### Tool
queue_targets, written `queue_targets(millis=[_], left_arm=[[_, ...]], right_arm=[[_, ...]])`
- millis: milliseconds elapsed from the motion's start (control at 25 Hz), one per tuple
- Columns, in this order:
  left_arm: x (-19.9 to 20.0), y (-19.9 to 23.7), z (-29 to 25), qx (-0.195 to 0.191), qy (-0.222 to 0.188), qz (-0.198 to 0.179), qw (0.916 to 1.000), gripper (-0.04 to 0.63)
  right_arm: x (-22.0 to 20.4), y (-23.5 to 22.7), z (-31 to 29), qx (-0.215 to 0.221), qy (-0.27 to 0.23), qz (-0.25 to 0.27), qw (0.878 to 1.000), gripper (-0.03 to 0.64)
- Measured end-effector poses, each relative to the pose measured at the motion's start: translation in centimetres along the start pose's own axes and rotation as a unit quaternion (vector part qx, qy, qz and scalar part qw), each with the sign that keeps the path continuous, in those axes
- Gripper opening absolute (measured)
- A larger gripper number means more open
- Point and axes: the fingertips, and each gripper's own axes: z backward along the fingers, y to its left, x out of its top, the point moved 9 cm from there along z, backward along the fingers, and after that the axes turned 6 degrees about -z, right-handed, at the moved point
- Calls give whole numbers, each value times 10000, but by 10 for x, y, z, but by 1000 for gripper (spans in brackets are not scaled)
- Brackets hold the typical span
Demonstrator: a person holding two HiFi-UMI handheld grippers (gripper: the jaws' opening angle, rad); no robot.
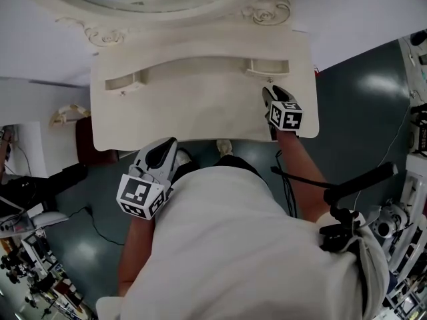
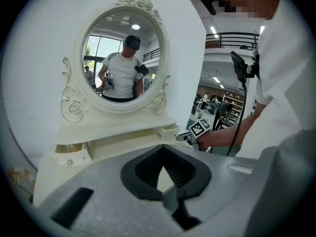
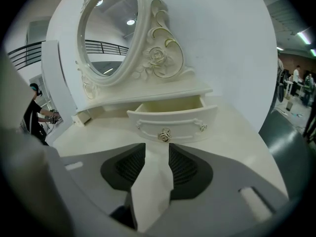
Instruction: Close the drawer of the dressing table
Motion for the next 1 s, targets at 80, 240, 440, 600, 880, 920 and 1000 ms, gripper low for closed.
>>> queue_targets(millis=[80, 240, 440, 600, 880, 920, 1000], left_arm=[[1, 5, 2, -1, 9, -10, 10000, 3], [1, 14, 3, 1, 24, 15, 10000, 3], [4, 18, 1, -19, 17, 6, 10000, 3], [3, 21, -2, 1, 44, -12, 10000, 3], [6, 21, -8, 0, 26, -8, 10000, 3], [7, 21, -9, 3, 26, -1, 10000, 3], [8, 22, -10, 10, 22, 10, 10000, 3]], right_arm=[[1, -3, -7, -85, -36, -115, 9999, 154], [8, -5, -16, -192, -128, -268, 9994, 166], [11, -7, -20, -229, -213, -441, 9985, 160], [12, -8, -23, -258, -246, -472, 9982, 122], [13, -8, -23, -204, -240, -434, 9986, 97], [13, -8, -23, -199, -235, -443, 9985, 95], [14, -8, -24, -179, -218, -457, 9986, 95]])
